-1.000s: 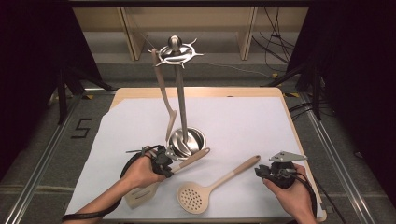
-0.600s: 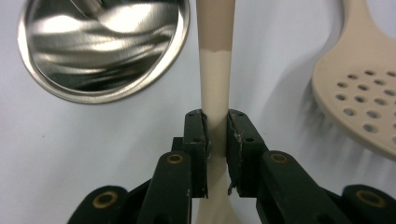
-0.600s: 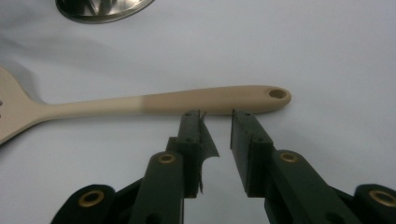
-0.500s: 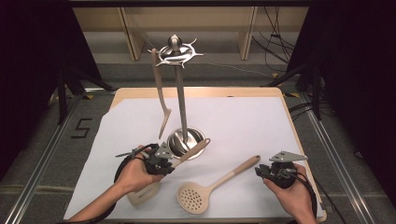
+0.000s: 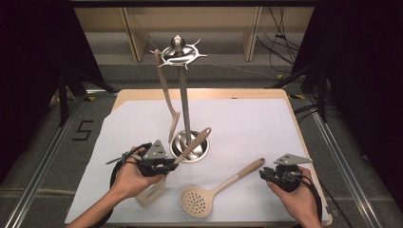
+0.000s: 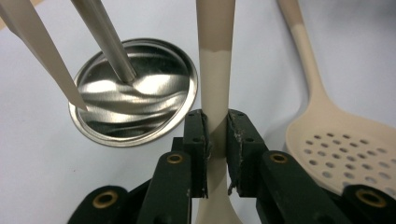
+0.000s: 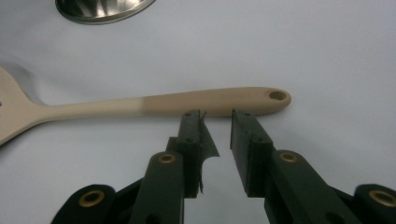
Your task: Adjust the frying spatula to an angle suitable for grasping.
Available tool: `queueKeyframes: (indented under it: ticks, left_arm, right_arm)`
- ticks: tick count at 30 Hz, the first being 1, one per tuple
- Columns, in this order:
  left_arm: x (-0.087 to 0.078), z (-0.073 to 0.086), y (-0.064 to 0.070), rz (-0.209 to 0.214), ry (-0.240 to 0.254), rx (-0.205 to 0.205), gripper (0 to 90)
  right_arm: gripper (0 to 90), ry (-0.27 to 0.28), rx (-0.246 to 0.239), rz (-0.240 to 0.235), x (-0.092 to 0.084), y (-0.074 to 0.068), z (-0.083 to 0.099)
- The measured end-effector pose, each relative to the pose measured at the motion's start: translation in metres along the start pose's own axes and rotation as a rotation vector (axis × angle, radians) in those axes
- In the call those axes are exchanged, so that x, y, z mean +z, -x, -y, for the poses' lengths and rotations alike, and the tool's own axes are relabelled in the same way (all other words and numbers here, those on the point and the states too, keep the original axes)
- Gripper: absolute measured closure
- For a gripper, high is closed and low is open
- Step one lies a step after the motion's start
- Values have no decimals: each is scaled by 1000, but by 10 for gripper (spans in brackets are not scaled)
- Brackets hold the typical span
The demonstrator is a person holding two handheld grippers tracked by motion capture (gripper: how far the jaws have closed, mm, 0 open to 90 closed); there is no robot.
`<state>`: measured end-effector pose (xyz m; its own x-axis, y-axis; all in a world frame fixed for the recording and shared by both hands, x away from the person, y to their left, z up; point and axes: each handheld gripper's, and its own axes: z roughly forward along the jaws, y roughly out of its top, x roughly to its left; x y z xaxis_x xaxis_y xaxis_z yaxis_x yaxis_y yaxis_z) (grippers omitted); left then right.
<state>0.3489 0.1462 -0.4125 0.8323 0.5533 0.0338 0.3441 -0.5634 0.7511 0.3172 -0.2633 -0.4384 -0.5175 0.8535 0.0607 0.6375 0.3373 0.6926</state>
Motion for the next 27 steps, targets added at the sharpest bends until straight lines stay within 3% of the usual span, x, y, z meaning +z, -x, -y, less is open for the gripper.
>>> queueKeyframes:
  ticks: [1,7,8,9,11,17,18,19,24,25,27]
  left_arm:
    - [-3,0,0,-5,13,-2,784]
    - [-11,0,-2,-18,70,-14,784]
    - [-11,0,0,-4,106,-44,784]
    - [-14,0,-1,-14,103,-28,784]
    - [-16,0,-1,-8,141,-50,784]
    - [-25,-1,-1,-13,175,-52,784]
    - [-27,-1,-1,-19,183,-49,784]
    - [-28,-1,-1,-17,194,-51,784]
    - [-36,-1,-2,-28,216,-54,784]
    - [-38,-1,-3,-36,214,-50,784]
    - [-40,-1,-3,-35,234,-62,784]
  right_arm:
    - [740,-10,23,11,-1,-2,0]
    - [740,-21,37,6,-1,-3,0]
    - [740,-24,41,3,-1,-3,0]
    - [740,-25,42,4,-1,-3,0]
    - [741,-10,17,6,-1,-1,0]
    - [740,-4,21,8,-1,-2,-1]
    - [741,10,-1,-4,0,-1,-1]
    - [740,-17,37,4,-2,-3,-1]
    - [740,2,20,12,-1,-2,-1]
    - [740,9,-1,15,0,-1,-1]
    - [740,-3,25,12,-1,-3,-1]
